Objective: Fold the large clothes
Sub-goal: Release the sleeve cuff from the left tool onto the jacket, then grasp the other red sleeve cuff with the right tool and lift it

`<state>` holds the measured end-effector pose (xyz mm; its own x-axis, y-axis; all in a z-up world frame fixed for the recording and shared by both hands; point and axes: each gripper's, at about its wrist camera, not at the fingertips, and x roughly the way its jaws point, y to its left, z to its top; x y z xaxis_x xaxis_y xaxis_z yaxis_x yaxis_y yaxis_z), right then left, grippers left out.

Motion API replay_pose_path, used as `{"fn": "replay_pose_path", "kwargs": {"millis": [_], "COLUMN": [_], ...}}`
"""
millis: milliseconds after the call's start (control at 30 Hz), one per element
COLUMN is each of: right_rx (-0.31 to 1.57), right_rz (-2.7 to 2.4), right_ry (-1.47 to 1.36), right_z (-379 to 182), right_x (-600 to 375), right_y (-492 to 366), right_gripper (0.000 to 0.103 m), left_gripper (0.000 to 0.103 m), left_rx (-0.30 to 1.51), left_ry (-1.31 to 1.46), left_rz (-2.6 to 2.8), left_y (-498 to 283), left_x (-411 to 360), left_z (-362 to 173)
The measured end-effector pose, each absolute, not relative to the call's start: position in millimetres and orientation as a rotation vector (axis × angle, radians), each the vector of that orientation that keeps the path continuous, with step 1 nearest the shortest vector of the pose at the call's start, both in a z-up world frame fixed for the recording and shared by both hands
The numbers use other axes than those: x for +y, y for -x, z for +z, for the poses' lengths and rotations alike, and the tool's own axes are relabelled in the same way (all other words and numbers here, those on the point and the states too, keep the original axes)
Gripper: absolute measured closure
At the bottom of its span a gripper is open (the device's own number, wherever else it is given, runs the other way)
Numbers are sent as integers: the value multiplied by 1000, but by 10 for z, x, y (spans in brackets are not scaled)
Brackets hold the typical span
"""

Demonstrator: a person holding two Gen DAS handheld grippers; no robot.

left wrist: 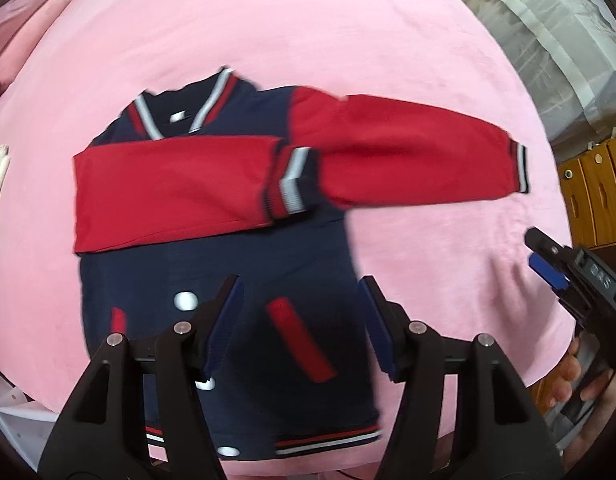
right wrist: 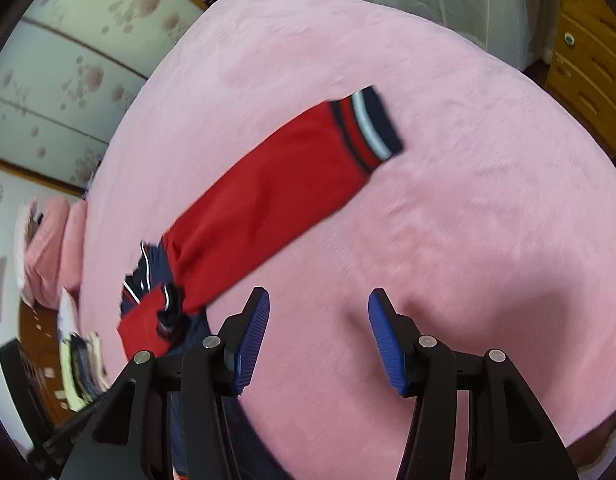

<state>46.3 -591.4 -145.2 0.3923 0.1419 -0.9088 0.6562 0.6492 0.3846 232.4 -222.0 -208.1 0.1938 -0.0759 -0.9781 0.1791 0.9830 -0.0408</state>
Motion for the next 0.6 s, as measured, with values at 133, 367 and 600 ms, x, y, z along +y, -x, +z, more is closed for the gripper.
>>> {"fn": "replay_pose_path", "kwargs": {"millis": [133, 367, 600], "right_rx": [1137, 1131, 1094], "right_rz": [-391, -427, -403], "right_ry": [-931, -1010, -1056], "right_z": [-1573, -1835, -2023], "right_x": [-6284, -6708, -6931], "right_y": [-465, -579, -820], "right_gripper": [50, 54, 68], "left_gripper": [47, 47, 47], "left_rx": [1407, 1412, 1441], "left_ry": [-79, -153, -106], "left_rz": [-191, -143, -74], "left_y": [-2397, -2528, -2679], "left_x": [-2543, -2756, -2625], "left_z": [-2174, -2273, -2380]}}
